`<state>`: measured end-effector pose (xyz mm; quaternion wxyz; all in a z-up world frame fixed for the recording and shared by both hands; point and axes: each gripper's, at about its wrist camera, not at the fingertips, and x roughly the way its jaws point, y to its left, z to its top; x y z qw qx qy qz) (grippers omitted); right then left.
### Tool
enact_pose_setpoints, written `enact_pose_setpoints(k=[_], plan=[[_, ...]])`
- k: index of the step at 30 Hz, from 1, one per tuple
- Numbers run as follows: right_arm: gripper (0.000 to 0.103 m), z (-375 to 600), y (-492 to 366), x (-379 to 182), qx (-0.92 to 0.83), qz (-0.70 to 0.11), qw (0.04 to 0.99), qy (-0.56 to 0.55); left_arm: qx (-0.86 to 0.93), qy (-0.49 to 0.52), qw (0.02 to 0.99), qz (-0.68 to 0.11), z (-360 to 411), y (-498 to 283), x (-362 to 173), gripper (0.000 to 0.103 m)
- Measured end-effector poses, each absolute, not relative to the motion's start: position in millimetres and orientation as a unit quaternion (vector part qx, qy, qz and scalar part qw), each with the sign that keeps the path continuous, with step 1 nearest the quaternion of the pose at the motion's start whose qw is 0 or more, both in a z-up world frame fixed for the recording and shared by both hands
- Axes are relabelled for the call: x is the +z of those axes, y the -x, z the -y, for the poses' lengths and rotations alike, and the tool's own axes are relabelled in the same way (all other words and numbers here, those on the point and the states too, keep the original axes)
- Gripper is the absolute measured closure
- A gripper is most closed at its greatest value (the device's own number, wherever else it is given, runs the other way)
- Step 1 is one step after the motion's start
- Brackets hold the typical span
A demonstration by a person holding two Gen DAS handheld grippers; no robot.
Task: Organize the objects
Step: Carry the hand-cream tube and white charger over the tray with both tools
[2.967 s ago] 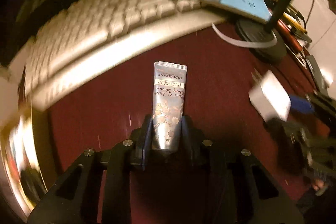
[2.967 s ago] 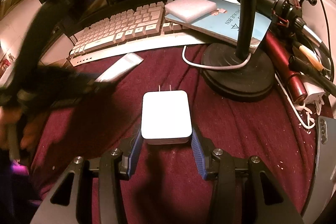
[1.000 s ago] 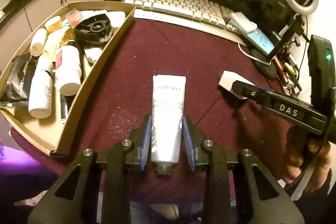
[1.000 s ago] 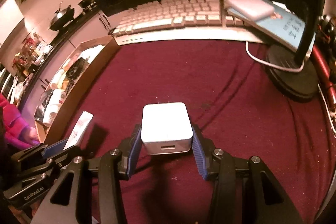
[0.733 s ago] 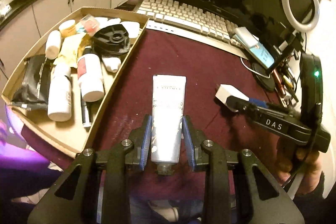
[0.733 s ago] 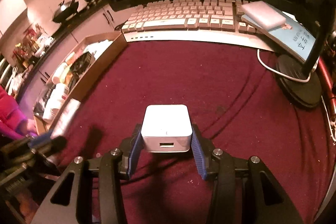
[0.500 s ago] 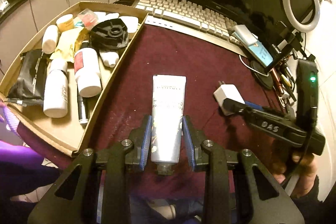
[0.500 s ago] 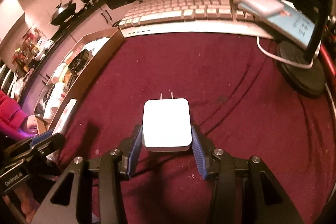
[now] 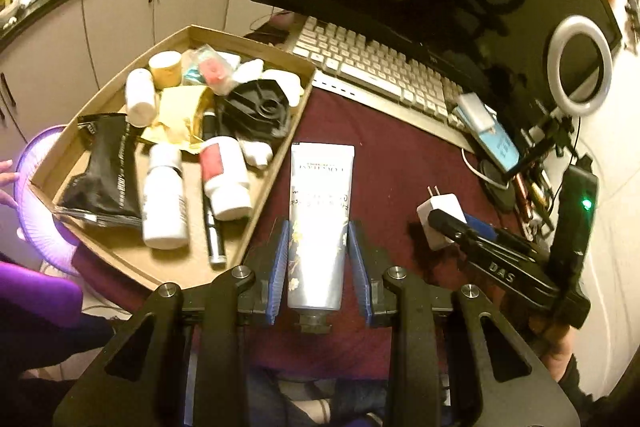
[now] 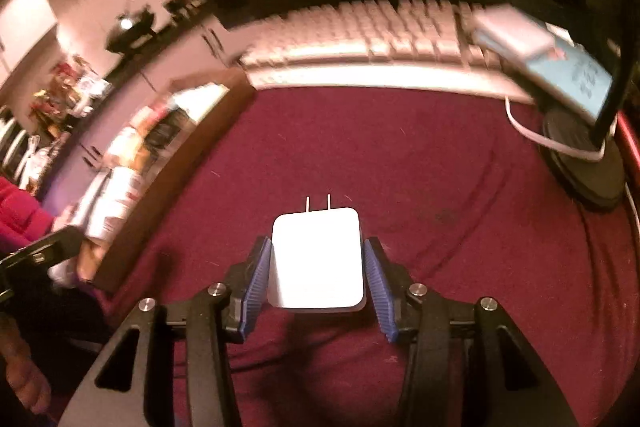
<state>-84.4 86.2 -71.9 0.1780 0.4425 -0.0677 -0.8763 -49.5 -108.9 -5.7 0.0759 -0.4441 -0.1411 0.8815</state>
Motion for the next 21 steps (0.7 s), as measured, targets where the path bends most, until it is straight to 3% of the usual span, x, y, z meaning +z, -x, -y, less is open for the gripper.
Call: enact_pose_setpoints(k=[21], plan=[[0.056, 25, 153, -29, -0.866, 0.053, 0.276, -0.414, 0.882, 0.435, 0.005, 0.178, 207, 95, -11, 0.074]])
